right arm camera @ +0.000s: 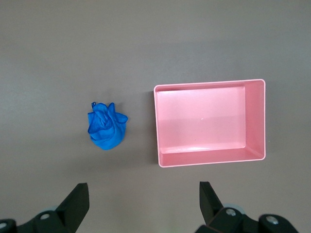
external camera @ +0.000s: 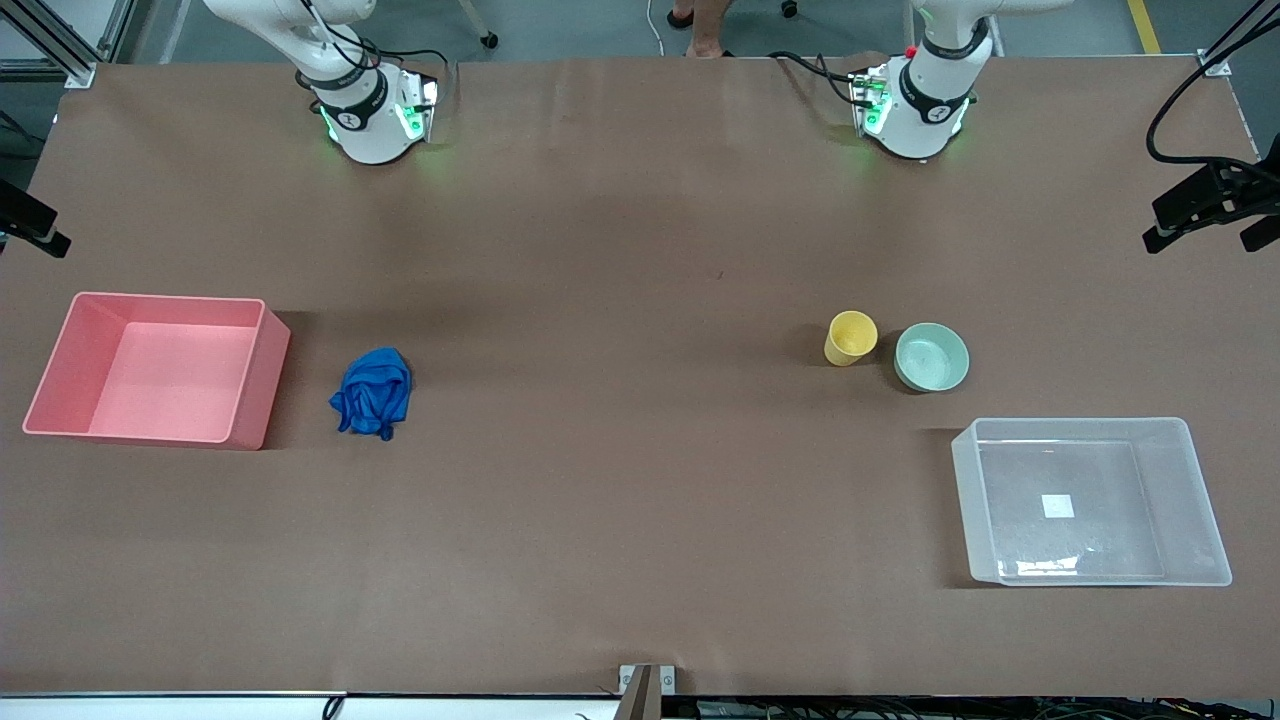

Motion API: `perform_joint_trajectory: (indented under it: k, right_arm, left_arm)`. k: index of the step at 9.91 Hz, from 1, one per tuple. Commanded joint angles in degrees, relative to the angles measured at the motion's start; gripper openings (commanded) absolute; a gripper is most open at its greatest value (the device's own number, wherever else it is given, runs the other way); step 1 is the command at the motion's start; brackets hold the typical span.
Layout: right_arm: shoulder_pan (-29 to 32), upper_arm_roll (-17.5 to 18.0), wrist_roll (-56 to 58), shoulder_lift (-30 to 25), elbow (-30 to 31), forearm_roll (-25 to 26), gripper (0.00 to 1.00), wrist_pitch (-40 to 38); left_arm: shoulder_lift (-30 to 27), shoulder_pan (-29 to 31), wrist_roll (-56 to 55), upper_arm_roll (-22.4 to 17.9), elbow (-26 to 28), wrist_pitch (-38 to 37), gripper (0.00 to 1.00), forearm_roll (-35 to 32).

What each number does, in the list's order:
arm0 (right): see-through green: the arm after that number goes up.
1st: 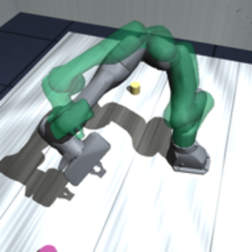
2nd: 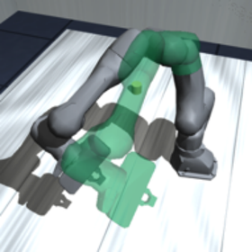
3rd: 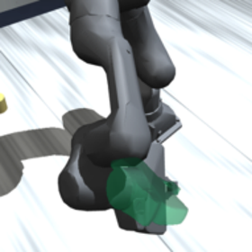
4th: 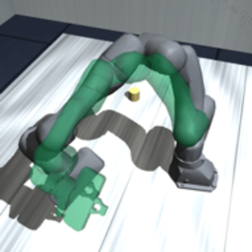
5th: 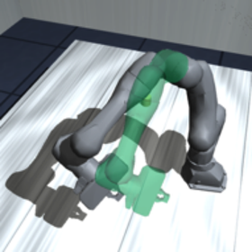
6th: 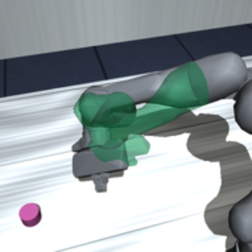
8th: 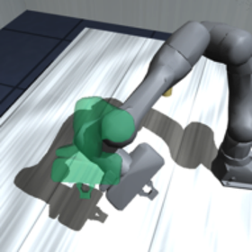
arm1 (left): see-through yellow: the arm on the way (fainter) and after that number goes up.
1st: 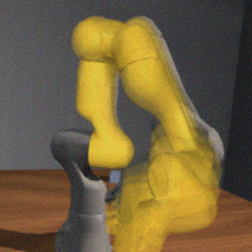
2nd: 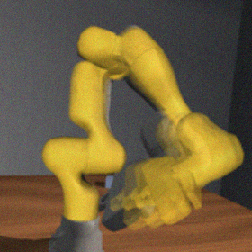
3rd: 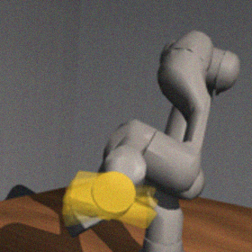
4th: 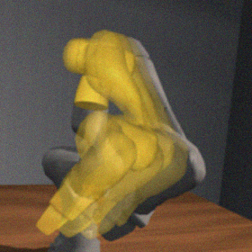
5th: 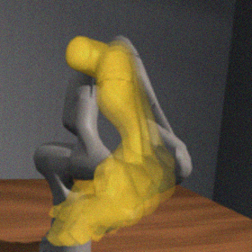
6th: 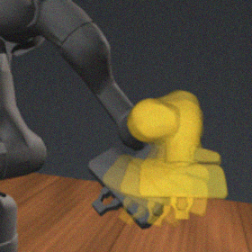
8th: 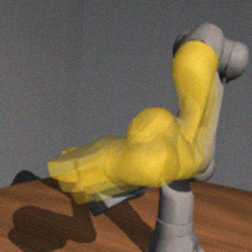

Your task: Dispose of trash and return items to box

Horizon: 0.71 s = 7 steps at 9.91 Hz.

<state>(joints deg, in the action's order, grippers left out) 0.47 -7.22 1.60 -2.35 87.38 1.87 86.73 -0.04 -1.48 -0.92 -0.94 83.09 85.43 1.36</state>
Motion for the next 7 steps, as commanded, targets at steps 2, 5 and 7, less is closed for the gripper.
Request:
perform_joint_trajectory:
  k: [2, 5, 7]
  right_arm:
    - [-0.2, 0.1, -0.2, -0.3, -0.4, 0.5, 1.0, -0.5]
    - [-0.2, 0.1, -0.2, -0.3, -0.4, 0.6, 1.0, -0.3]
    - [-0.2, 0.1, -0.2, -0.3, -0.3, 0.6, 1.0, -0.3]
  left_arm:
    - [-0.3, -0.8, -0.1, -0.5, 2.5, 0.5, 1.0, -1.0]
    - [0.2, -0.8, -0.4, -0.5, 2.9, 0.7, 1.0, -0.9]
    - [-0.7, -1.0, -0.3, -0.2, 10.2, 5.8, 1.0, -1.0]
